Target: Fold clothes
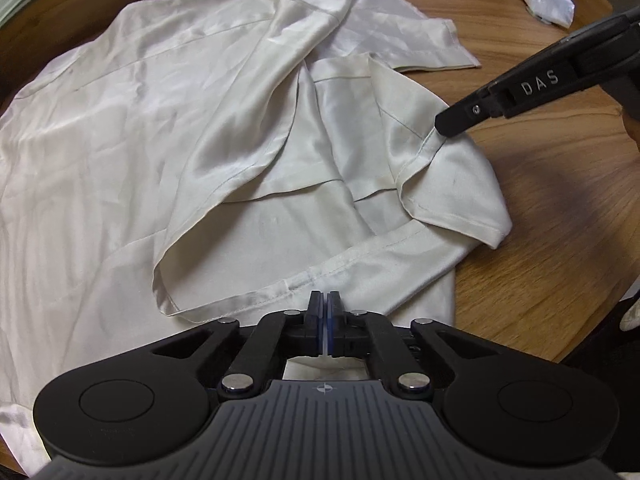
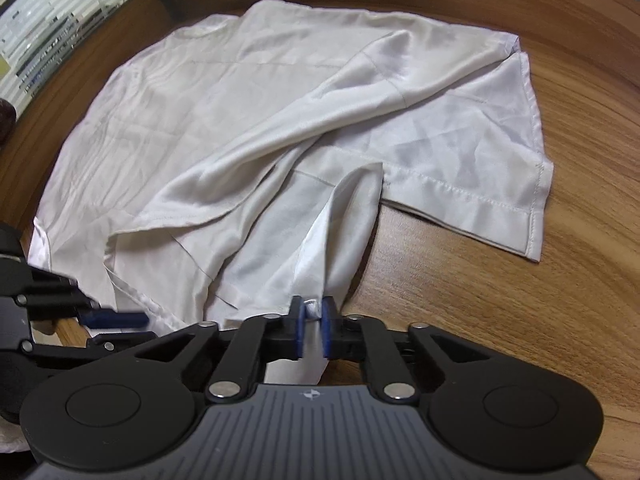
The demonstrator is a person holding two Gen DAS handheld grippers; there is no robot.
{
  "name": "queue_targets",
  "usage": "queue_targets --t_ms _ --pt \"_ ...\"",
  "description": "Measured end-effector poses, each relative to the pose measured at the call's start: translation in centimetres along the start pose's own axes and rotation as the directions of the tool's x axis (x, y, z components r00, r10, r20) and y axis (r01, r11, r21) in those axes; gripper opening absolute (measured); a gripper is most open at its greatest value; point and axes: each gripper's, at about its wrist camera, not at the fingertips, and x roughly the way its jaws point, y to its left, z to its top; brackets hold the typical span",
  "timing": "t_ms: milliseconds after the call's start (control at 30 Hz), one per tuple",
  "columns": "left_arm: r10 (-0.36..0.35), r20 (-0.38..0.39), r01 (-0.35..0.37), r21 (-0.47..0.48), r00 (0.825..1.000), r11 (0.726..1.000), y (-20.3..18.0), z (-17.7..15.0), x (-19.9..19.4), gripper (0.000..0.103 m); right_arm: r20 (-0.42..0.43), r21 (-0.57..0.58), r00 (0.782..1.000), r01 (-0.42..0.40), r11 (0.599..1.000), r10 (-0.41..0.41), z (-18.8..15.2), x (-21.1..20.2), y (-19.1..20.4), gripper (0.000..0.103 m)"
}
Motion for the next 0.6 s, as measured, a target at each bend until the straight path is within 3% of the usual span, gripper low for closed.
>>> queue_targets --t_ms 333,600 --pt "-0.058 0.045 0.059 -0.038 0.997 0.997 -3.4 0.7 -1.7 0.002 -0.026 -0.059 0.999 0.025 0.998 -0.026 1.1 -3.8 -4.9 0.003" --pt "0.015 0.067 -0.006 -0.138 0.998 0.99 -5.3 0.6 -2.0 0.007 -0.068 -0.151 0.995 0.057 0.987 -0.068 3.2 -4.1 -10.0 0.003"
